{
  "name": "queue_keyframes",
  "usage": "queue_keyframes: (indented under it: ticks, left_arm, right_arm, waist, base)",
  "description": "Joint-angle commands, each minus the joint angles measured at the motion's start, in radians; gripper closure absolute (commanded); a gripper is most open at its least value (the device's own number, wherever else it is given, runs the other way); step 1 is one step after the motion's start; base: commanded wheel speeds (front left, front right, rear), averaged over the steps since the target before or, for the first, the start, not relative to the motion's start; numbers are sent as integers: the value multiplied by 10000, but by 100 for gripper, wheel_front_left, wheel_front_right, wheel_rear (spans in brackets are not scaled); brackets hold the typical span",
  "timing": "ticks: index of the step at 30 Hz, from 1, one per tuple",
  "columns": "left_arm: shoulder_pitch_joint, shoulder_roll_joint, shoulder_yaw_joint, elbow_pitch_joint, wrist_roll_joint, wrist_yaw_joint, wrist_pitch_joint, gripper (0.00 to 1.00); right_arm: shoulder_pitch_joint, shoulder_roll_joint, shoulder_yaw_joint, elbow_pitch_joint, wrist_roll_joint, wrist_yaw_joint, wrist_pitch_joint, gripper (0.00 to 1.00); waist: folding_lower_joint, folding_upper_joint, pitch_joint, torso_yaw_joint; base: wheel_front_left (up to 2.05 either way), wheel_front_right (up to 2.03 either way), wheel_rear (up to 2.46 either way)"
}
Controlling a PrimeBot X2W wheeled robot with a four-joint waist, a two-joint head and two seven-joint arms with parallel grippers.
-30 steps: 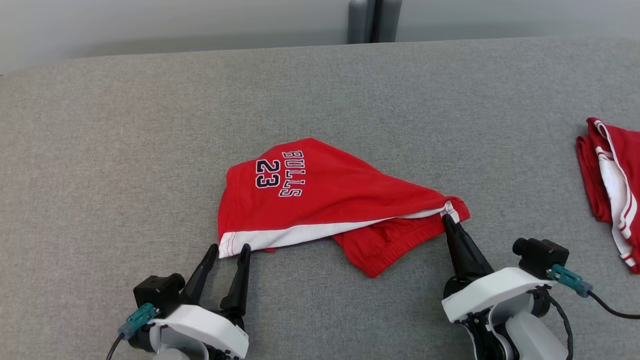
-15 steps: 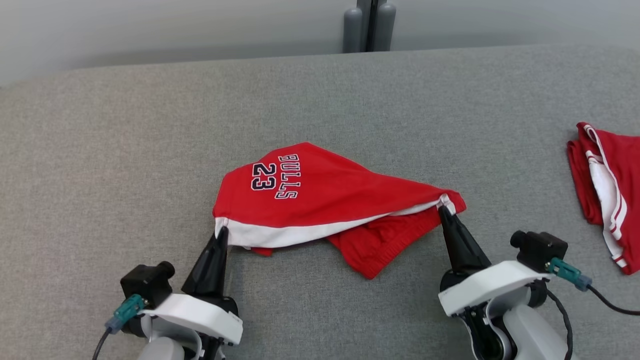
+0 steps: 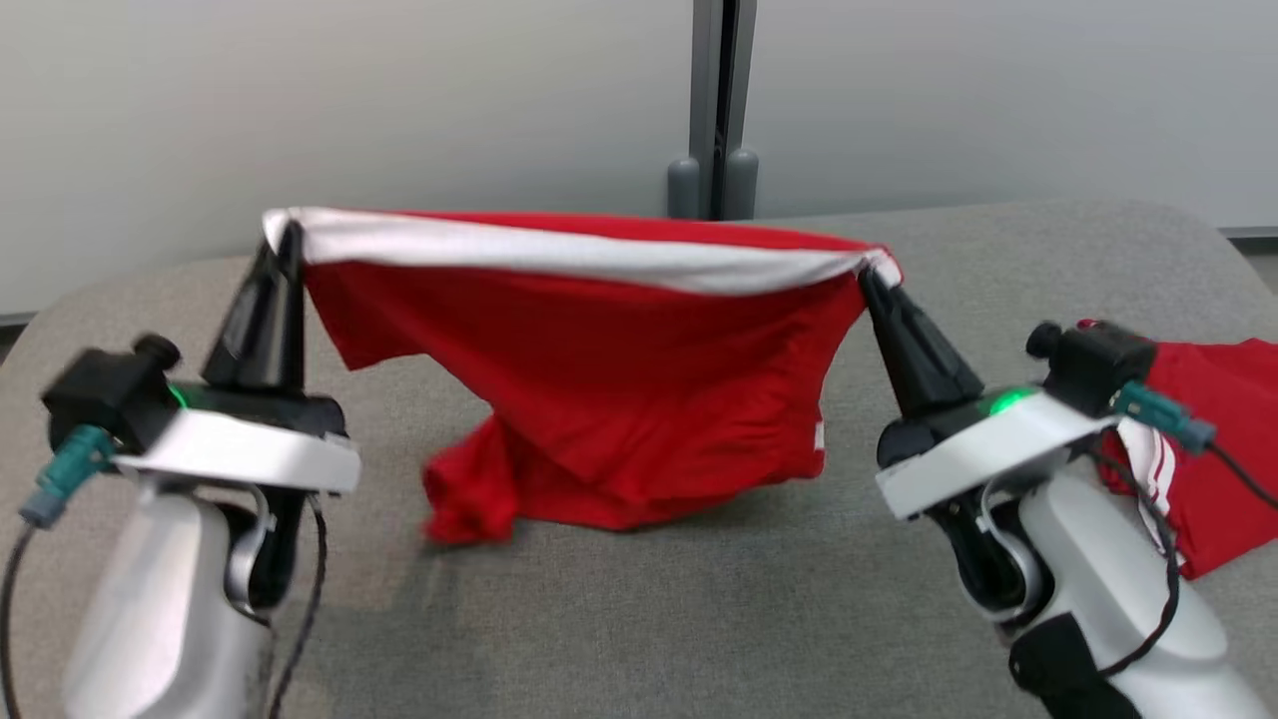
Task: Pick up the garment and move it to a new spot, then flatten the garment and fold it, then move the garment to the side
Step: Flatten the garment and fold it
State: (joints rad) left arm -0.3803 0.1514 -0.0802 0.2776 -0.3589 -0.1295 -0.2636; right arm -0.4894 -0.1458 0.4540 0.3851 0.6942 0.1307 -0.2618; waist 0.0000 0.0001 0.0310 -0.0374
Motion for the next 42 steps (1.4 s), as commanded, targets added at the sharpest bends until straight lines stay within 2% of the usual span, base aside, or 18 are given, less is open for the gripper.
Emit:
queue_keyframes:
  ticks: [1, 5, 10, 12, 18, 23, 27, 30, 33, 37, 40, 42]
  left_arm:
    - [-338, 130, 51, -60, 15, -8, -7, 100]
    - [-941, 587, -241, 140, 47, -8, -2, 100]
    - [-2162, 1038, -881, 814, -1, -7, -2, 100]
    - [-2857, 1195, -980, 1235, 154, -5, -3, 100]
    - [-5669, 1111, -1143, 2467, 700, 80, -2, 100]
    - [-8015, 1154, -961, 2833, 1426, 384, -3, 100]
    - [-8887, 1026, -729, 2407, 1803, 427, -2, 100]
    - [-8580, 667, -595, 2373, 1735, 329, 0, 100]
    - [-7641, 302, -613, 2871, 1543, 222, -2, 100]
    - [-6019, -216, -406, 3370, 1224, 86, -9, 100]
    - [-4618, -536, -296, 3571, 1105, 55, -5, 100]
    - [-4226, -586, -290, 3604, 1106, 34, -9, 100]
  right_arm:
    - [-266, -173, 101, -43, 182, 0, -44, 100]
    - [-979, -602, 599, 88, 487, 0, -32, 100]
    - [-2387, -1134, 1066, 537, 449, 0, 84, 100]
    - [-3144, -1155, 1067, 965, 202, 0, 49, 100]
    - [-6119, -1226, 1310, 2454, -1210, -2, -25, 100]
    - [-8432, -1142, 379, 3168, -2934, -2, -45, 100]
    - [-9209, -1122, -301, 3033, -4562, -2, -40, 100]
    - [-8929, -1038, -612, 3048, -5241, -2, -40, 100]
    - [-8072, -1023, -59, 3595, -5412, -2, -39, 100]
    - [-6826, -1072, 768, 4119, -4483, -2, -43, 100]
    - [-5541, -1138, 1512, 3948, -3694, -2, -42, 100]
    - [-5125, -1184, 1780, 3830, -3425, -2, -42, 100]
  waist:
    - [0, -1, -173, -86]
    - [0, -1, -23, -111]
    - [0, -1, 983, -60]
    - [0, -1, 1485, -29]
    - [0, -1, 3001, 301]
    - [0, -1, 3727, 717]
    - [0, -1, 4005, 1054]
    - [0, -1, 4195, 1275]
    - [0, -1, 4239, 1376]
    - [0, -1, 4283, 1395]
    - [0, -1, 4251, 1328]
    - [0, -1, 4192, 1305]
  base:
    - [0, 0, 0]
    - [0, 0, 0]
    - [0, 0, 0]
    - [0, 0, 0]
    - [0, 0, 0]
    - [0, 0, 0]
    - [0, 0, 0]
    - [0, 0, 0]
    - [0, 0, 0]
    - [0, 0, 0]
    - [0, 0, 0]
    - [0, 0, 0]
